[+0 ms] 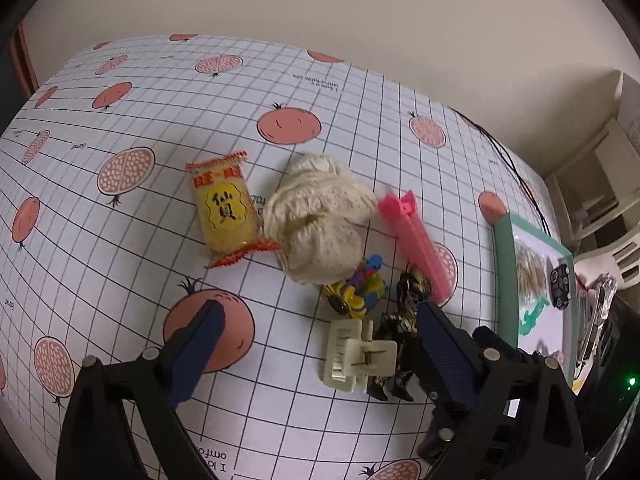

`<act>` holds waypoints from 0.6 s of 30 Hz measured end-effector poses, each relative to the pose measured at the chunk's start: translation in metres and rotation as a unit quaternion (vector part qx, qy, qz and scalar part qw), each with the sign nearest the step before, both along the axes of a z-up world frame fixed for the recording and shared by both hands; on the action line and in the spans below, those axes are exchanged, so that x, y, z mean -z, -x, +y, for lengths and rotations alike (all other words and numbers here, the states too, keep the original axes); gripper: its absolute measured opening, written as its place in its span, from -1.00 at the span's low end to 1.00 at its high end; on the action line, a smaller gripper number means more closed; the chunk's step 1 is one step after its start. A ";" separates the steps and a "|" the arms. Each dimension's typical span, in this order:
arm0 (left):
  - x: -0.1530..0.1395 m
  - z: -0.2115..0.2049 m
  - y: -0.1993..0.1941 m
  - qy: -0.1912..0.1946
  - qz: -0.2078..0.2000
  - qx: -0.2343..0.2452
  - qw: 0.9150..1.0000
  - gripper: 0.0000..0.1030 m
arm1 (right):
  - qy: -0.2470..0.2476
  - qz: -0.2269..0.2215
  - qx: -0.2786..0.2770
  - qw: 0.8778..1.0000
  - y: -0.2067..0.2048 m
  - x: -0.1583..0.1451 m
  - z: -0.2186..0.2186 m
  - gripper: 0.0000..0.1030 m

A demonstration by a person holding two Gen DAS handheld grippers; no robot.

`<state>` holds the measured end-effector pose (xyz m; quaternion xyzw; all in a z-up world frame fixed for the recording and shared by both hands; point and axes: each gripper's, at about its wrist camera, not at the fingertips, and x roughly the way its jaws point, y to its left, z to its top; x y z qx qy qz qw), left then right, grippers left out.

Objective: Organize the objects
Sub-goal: 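Grasp the white plastic clip with left gripper while right grasps the black-gold action figure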

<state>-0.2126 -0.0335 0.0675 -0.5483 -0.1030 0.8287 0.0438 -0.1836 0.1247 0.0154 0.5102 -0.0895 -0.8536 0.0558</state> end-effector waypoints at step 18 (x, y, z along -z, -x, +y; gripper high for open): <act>0.020 0.019 -0.005 0.020 -0.035 0.024 0.999 0.38 | -0.001 -0.022 0.012 1.000 0.003 0.011 0.008 0.47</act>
